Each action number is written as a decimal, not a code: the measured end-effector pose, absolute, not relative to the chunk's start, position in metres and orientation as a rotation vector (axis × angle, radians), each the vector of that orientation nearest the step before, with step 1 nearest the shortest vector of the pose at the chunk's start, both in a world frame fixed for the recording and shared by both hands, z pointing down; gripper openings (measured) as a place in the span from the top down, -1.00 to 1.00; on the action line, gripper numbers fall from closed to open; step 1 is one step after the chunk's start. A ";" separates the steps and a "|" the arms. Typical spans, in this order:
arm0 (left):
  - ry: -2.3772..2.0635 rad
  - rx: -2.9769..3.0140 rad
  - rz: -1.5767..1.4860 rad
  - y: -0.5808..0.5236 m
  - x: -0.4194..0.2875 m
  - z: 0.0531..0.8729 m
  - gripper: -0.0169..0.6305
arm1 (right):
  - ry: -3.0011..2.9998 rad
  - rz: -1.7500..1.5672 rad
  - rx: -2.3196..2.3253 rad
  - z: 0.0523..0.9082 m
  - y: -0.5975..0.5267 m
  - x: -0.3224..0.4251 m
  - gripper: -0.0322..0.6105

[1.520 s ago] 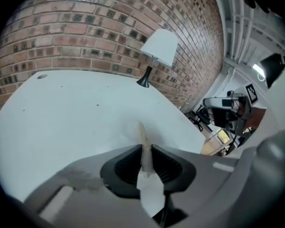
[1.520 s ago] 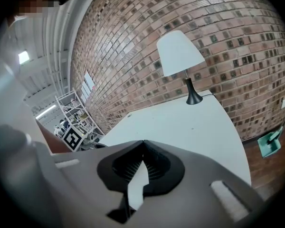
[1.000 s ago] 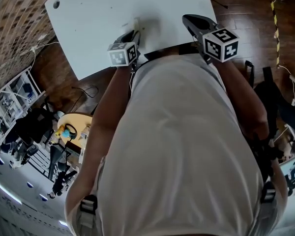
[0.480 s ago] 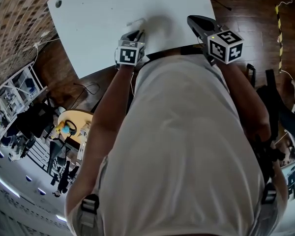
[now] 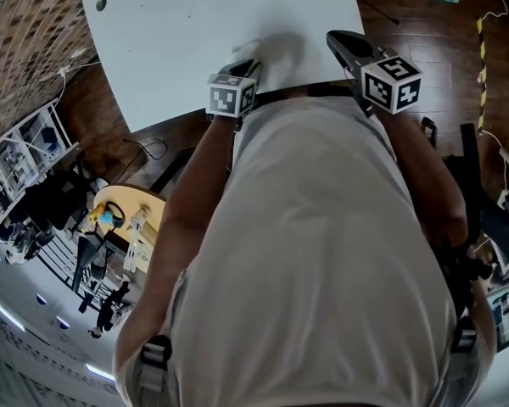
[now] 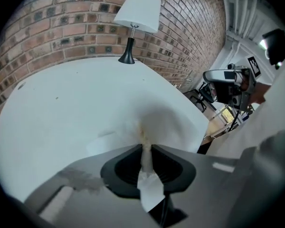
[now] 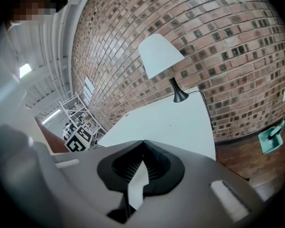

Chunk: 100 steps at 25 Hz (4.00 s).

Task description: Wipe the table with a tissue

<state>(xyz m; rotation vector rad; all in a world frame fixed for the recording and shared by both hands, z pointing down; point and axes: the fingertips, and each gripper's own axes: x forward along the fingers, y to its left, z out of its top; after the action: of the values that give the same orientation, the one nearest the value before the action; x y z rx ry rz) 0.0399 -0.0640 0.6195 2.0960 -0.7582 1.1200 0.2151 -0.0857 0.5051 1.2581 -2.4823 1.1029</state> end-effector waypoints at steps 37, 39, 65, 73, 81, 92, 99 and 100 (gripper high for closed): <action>-0.722 2.283 0.108 -0.112 -0.023 0.487 0.75 | -2.444 1.023 1.437 0.474 -0.092 0.181 0.88; -0.700 2.318 0.161 -0.118 -0.033 0.485 0.75 | -2.462 1.035 1.468 0.472 -0.101 0.159 0.88; -0.628 2.319 0.350 -0.121 0.003 0.525 0.75 | -2.405 0.957 1.498 0.462 -0.103 0.160 0.88; -0.718 2.326 0.403 -0.138 0.054 0.532 0.75 | -2.427 1.003 1.439 0.468 -0.103 0.203 0.88; -0.836 2.277 0.442 -0.158 0.078 0.531 0.75 | -2.488 1.047 1.289 0.477 -0.115 0.224 0.88; -0.930 2.099 0.471 -0.220 0.138 0.567 0.75 | -2.519 1.107 1.277 0.486 -0.126 0.275 0.88; -1.014 2.082 0.679 -0.252 0.144 0.593 0.75 | -2.505 1.177 1.306 0.493 -0.110 0.301 0.88; -1.012 2.093 0.708 -0.254 0.149 0.596 0.75 | -2.503 1.181 1.306 0.494 -0.109 0.306 0.88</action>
<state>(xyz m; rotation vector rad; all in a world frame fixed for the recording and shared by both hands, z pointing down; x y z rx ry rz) 0.1491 -0.2538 0.5959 2.0928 -1.0125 0.7082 0.3061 -0.1085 0.4945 1.3060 -2.5027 1.1813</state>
